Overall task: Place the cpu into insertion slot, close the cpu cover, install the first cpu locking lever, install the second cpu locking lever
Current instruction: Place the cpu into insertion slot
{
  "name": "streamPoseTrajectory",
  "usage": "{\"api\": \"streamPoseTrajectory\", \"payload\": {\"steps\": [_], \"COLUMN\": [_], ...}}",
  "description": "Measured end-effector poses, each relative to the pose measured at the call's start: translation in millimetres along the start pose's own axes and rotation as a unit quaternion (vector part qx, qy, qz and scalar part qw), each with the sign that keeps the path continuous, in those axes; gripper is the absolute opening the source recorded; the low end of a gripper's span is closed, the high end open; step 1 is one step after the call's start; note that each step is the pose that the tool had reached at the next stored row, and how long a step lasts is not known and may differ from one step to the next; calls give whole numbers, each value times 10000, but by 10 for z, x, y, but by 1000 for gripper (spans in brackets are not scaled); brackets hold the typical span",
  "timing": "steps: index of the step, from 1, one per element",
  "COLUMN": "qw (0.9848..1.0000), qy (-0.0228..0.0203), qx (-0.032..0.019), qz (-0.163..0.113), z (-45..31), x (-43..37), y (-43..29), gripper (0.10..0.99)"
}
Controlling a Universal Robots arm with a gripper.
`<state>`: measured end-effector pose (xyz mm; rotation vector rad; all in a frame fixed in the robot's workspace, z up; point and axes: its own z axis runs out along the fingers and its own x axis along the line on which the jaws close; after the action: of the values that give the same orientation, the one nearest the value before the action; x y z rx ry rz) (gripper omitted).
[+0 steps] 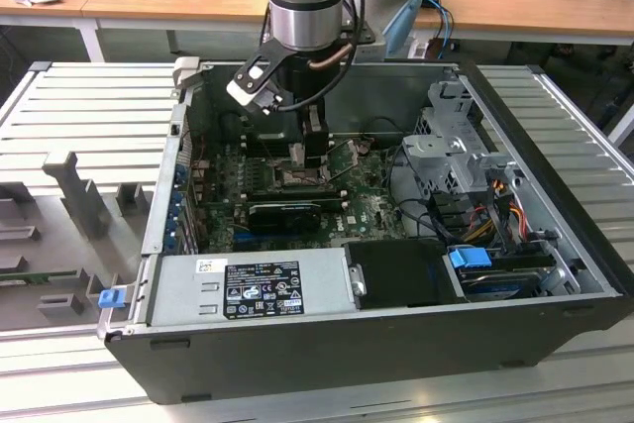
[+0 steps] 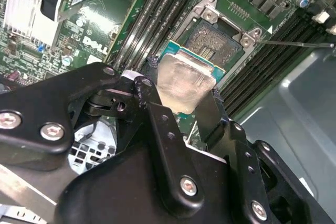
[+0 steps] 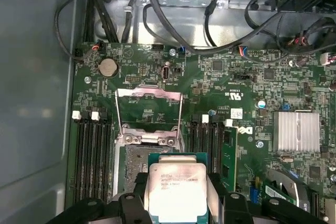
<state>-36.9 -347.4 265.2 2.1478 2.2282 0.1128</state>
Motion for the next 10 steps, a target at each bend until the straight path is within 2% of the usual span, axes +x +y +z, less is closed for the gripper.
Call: {"api": "streamPoseTrajectory", "payload": {"steps": [6,10], "qw": [10000,10000], "qy": [0,3], "qx": [-1,-1], "qz": [-2,-7], "z": [31,87], "x": [-1,-1], "y": [-5,-18], "gripper": [525,525]}}
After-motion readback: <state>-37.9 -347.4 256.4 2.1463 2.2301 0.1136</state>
